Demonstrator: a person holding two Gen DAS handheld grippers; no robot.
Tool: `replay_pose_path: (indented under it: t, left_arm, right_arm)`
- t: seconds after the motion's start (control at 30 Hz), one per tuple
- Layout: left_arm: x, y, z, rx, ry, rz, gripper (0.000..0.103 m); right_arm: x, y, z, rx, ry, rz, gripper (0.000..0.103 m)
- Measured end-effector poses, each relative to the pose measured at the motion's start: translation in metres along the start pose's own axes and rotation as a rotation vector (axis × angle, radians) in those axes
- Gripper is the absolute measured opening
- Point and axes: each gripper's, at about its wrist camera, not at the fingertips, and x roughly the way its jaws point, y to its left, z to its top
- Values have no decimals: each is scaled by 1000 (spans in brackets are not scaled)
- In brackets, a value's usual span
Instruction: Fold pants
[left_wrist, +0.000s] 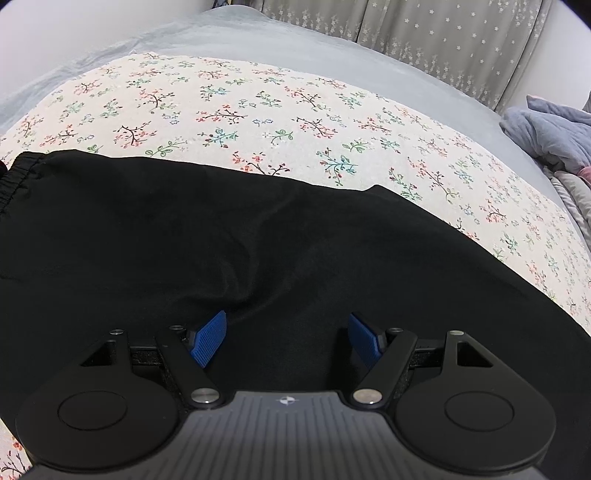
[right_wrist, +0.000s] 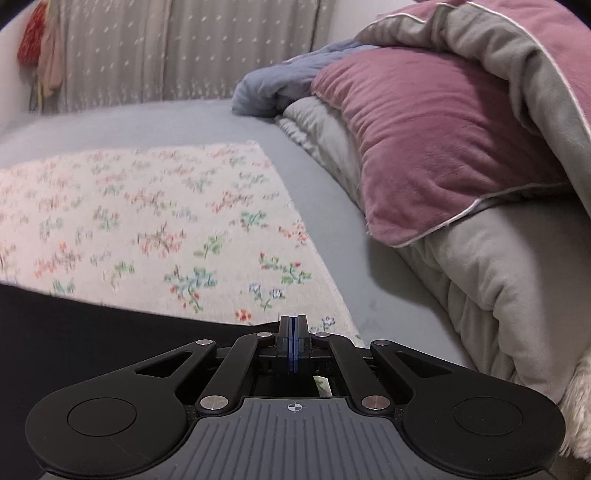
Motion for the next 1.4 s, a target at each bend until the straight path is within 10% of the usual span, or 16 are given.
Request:
replay_pose_path:
  t: [0.23,0.5,0.67,0.9,1.13,1.3,1.4]
  left_arm:
    - [-24,35,12,-81,-79,24,87]
    - [-28,158,26,-402,-114,155,88]
    - [-25,198,23,-479,-115,40,87]
    - [-79,223,9,-532,-308,21,90]
    - [-92,249,-20,-692,-218,-34,89]
    - [-73,235,-25,-592,-111,95,68]
    - [-59,227,-15,-566,-122,103,27]
  right_arm:
    - [-17,16,6,-73,-67,-163,22]
    - [-84,132,-8,-339,-142,244,41]
    - [-100,195,-32,-447,-6,503,45]
    - [-95,220,-48,-549,33,423,56]
    - [-98,222,-53,-569,11,400,61]
    - [-100,226,-58,-574,1,394,61]
    - [-105,227,-63,-582,-7,391,61]
